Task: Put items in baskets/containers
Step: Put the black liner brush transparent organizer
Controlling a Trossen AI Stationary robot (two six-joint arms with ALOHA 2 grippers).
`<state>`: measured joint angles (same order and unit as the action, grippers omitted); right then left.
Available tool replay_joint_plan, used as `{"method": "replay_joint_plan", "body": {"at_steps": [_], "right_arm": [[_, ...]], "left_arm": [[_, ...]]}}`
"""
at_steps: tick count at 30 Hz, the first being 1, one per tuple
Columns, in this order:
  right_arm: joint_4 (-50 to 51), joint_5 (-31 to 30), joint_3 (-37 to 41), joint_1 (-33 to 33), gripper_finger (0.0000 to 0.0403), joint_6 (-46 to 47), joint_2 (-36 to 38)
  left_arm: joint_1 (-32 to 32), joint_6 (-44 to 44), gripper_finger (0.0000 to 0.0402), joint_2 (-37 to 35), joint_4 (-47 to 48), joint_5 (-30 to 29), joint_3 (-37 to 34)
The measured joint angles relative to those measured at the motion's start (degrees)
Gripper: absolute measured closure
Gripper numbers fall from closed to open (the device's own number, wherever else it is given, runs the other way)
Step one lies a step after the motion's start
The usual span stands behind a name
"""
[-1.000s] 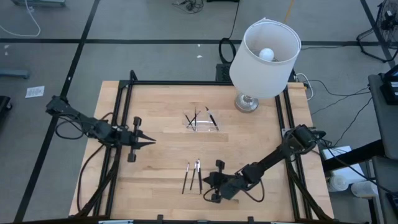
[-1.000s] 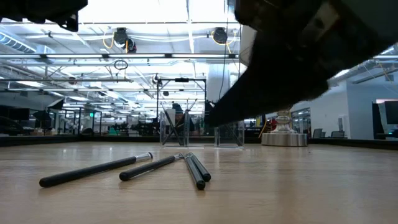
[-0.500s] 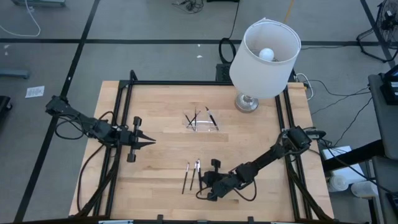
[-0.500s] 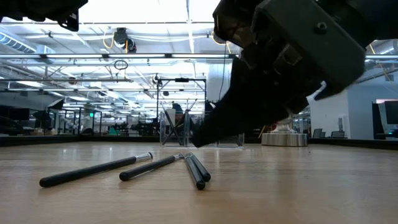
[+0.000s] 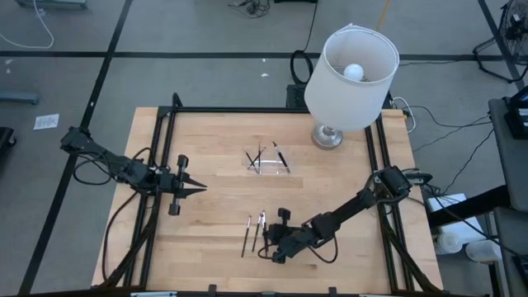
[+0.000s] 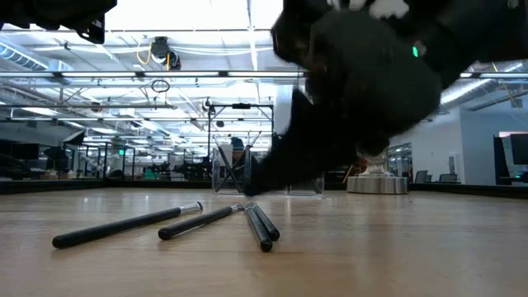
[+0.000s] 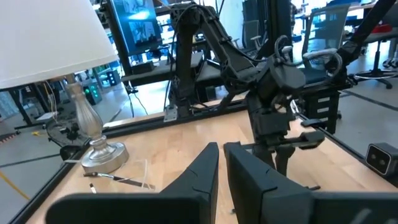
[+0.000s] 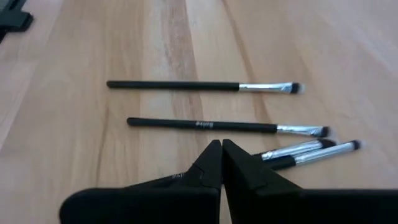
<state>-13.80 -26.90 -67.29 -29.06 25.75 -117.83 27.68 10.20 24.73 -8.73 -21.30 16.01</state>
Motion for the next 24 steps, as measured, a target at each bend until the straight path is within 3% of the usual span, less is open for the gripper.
{"method": "replay_joint_plan", "body": {"at_steps": [16, 19, 24], "right_arm": [[2.55, 1.45, -1.12, 0.3, 0.0403, 0.15, -0.37], [11.9, 1.2, -5.85, -0.69, 0.0403, 1.27, 2.72], [35.85, -2.31, -15.62, -2.4, 0.0403, 11.59, 4.15]], "left_arm": [[0.0, -0.11, 0.036, 0.0, 0.31, 0.24, 0.02], [0.0, -0.04, 0.036, 0.0, 0.54, 0.24, 0.04], [0.0, -0.29, 0.036, 0.0, 1.01, 0.25, 0.04]]}}
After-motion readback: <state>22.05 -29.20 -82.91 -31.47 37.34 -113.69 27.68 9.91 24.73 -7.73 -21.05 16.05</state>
